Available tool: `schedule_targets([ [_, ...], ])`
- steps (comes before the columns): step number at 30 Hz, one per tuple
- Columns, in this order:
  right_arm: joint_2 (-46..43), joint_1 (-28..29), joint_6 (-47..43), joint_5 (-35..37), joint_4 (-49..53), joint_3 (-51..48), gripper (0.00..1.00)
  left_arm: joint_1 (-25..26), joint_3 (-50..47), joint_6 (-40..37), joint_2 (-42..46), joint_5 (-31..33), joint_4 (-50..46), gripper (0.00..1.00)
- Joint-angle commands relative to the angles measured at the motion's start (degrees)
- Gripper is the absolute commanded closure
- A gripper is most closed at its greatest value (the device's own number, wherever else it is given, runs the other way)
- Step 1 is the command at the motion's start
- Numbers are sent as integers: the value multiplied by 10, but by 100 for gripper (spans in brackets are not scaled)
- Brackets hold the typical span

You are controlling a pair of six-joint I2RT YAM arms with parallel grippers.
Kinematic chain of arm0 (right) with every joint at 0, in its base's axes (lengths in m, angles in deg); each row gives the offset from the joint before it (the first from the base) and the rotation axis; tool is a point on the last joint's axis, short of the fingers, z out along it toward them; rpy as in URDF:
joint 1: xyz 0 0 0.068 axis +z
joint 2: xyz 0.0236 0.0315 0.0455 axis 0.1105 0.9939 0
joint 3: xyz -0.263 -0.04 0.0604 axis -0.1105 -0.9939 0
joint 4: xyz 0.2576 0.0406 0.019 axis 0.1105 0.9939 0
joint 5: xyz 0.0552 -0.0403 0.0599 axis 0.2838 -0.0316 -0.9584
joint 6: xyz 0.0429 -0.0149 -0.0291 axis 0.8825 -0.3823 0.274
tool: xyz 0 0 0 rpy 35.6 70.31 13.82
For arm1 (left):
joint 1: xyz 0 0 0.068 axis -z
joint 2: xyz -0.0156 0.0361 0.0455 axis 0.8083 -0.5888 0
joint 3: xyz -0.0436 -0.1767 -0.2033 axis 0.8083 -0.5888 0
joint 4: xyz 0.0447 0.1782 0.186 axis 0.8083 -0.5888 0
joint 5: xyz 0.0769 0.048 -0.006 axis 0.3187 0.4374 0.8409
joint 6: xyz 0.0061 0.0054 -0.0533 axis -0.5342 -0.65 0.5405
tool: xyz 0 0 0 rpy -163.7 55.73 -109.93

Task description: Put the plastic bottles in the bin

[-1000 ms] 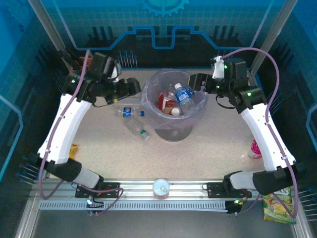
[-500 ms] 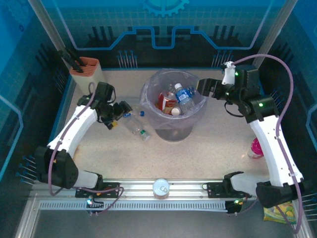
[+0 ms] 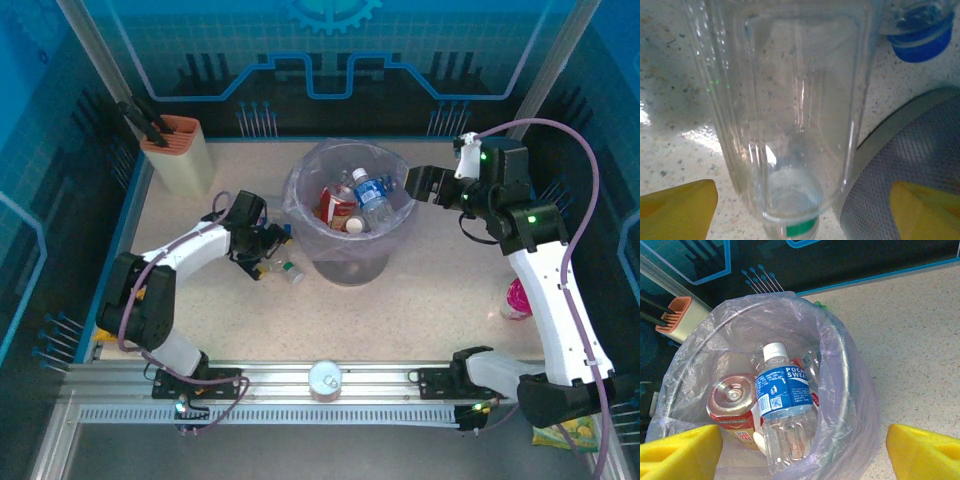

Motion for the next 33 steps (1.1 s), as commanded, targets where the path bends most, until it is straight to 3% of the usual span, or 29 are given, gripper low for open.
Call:
schedule_targets([
  [1, -12, -10, -7, 4, 10, -8, 14, 4, -19, 29, -23, 2, 39, 10],
  [21, 22, -18, 15, -22, -24, -28, 14, 17, -23, 23, -4, 47, -7, 40],
  [33, 31, -51, 52, -94, -48, -58, 18, 8, 17, -24, 81, 90, -88, 46],
])
